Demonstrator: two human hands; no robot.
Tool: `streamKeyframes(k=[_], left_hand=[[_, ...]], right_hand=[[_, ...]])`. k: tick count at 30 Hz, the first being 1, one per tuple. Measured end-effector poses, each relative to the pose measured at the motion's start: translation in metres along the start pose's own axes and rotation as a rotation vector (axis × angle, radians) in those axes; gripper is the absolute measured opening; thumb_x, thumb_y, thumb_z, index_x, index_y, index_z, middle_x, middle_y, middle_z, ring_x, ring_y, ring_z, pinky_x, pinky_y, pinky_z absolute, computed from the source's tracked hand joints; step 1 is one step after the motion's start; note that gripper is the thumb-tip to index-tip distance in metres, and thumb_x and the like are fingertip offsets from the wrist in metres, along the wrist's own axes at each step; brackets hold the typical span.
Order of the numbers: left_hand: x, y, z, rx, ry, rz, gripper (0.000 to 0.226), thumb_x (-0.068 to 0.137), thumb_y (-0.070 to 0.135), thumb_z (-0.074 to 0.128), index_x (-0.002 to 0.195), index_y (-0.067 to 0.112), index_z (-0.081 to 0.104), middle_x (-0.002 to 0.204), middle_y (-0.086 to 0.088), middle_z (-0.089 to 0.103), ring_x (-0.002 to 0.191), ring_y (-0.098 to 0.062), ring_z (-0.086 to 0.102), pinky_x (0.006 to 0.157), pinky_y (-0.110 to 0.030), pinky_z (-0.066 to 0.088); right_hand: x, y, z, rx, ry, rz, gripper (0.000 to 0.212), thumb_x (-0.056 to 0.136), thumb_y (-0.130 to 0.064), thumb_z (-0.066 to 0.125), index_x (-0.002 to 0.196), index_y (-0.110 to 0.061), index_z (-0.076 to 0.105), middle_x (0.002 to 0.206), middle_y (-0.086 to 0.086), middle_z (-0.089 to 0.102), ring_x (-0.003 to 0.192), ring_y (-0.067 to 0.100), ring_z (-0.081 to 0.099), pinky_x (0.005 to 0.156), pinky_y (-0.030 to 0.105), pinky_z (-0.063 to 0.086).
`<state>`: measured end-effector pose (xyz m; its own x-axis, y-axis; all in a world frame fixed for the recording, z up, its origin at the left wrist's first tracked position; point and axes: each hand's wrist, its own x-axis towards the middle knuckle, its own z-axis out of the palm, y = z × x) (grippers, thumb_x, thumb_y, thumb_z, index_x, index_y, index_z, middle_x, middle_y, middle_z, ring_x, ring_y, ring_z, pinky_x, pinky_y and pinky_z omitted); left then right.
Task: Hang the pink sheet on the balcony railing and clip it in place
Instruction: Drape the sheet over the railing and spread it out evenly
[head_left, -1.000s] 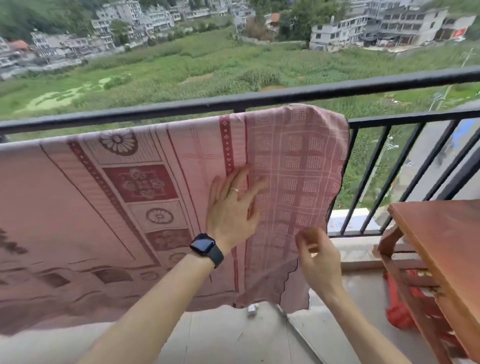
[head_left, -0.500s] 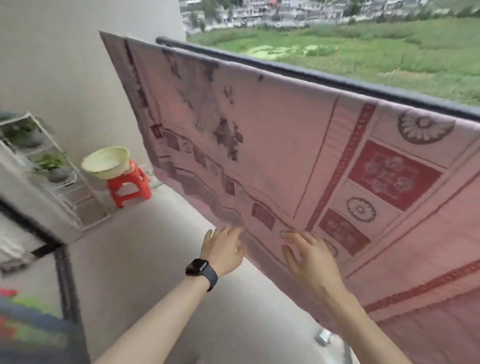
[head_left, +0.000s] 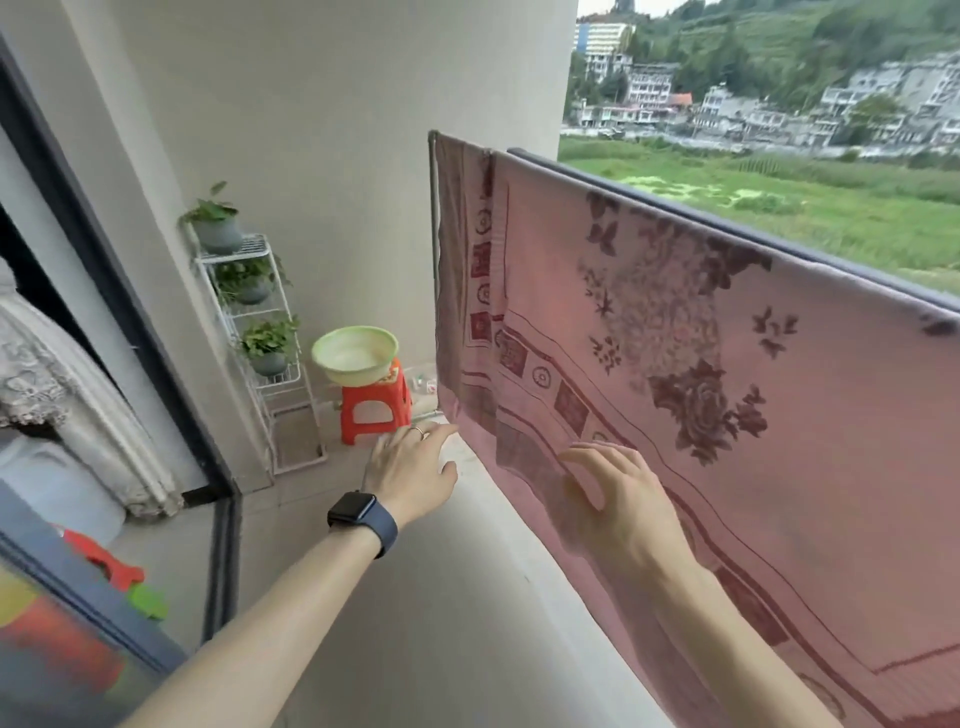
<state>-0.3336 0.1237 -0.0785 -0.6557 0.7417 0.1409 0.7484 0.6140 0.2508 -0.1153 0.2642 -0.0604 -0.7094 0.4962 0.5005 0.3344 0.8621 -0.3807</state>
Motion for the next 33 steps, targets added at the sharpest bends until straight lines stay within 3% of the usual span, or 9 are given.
streamKeyframes(k=[3, 7, 11, 16, 20, 25, 33], left_hand=[[0.042, -0.036, -0.016, 0.021, 0.041, 0.038, 0.053, 0.087, 0.035, 0.048, 0.14, 0.035, 0.047, 0.143, 0.008, 0.052, 0.129, -0.02, 0.047, 0.103, -0.035, 0.035], [0.105, -0.069, -0.022, 0.011, 0.064, 0.053, 0.051, 0.089, 0.035, 0.052, 0.14, 0.036, 0.047, 0.144, 0.008, 0.05, 0.13, -0.02, 0.047, 0.105, -0.036, 0.034], [0.185, -0.098, -0.026, 0.067, 0.101, 0.101, 0.05, 0.089, 0.035, 0.052, 0.139, 0.036, 0.049, 0.142, 0.009, 0.053, 0.13, -0.018, 0.047, 0.104, -0.036, 0.034], [0.306, -0.143, -0.034, 0.116, 0.146, 0.094, 0.048, 0.088, 0.037, 0.051, 0.137, 0.036, 0.051, 0.137, 0.009, 0.056, 0.127, -0.019, 0.049, 0.104, -0.037, 0.035], [0.403, -0.178, -0.048, 0.139, 0.16, 0.084, 0.049, 0.088, 0.037, 0.051, 0.138, 0.037, 0.049, 0.141, 0.01, 0.052, 0.131, -0.016, 0.045, 0.108, -0.037, 0.031], [0.512, -0.205, -0.063, 0.115, 0.212, 0.141, 0.049, 0.09, 0.034, 0.052, 0.139, 0.033, 0.05, 0.141, 0.007, 0.052, 0.132, -0.017, 0.045, 0.109, -0.037, 0.032], [0.733, -0.207, -0.054, 0.003, 0.259, 0.399, 0.053, 0.092, 0.039, 0.053, 0.144, 0.032, 0.044, 0.152, -0.007, 0.042, 0.139, -0.026, 0.038, 0.114, -0.042, 0.03]], right_hand=[[0.048, -0.01, 0.024, -0.005, 0.027, -0.028, 0.031, 0.08, -0.011, 0.076, 0.104, -0.029, 0.069, 0.111, -0.014, 0.07, 0.111, 0.008, 0.048, 0.089, 0.03, 0.048], [0.11, -0.004, 0.057, -0.021, -0.022, 0.01, 0.031, 0.088, -0.023, 0.071, 0.117, -0.032, 0.068, 0.123, -0.016, 0.066, 0.12, 0.015, 0.053, 0.096, 0.028, 0.045], [0.185, 0.008, 0.1, -0.051, -0.025, -0.012, 0.027, 0.09, -0.028, 0.068, 0.116, -0.032, 0.068, 0.121, -0.016, 0.067, 0.12, 0.019, 0.055, 0.095, 0.039, 0.05], [0.302, 0.025, 0.157, -0.052, 0.008, -0.045, 0.029, 0.092, -0.039, 0.054, 0.117, -0.033, 0.067, 0.12, -0.016, 0.068, 0.12, 0.017, 0.055, 0.094, 0.042, 0.05], [0.396, 0.041, 0.196, -0.059, 0.019, -0.036, 0.027, 0.091, -0.027, 0.065, 0.118, -0.031, 0.067, 0.121, -0.015, 0.068, 0.12, 0.021, 0.055, 0.091, 0.044, 0.051], [0.497, 0.053, 0.225, -0.115, 0.032, -0.055, 0.03, 0.093, -0.033, 0.058, 0.122, -0.03, 0.066, 0.125, -0.013, 0.066, 0.124, 0.021, 0.053, 0.095, 0.044, 0.05], [0.632, 0.085, 0.251, -0.397, 0.274, 0.079, 0.041, 0.096, -0.038, 0.053, 0.131, -0.019, 0.06, 0.141, 0.005, 0.054, 0.135, 0.029, 0.041, 0.103, 0.048, 0.041]])
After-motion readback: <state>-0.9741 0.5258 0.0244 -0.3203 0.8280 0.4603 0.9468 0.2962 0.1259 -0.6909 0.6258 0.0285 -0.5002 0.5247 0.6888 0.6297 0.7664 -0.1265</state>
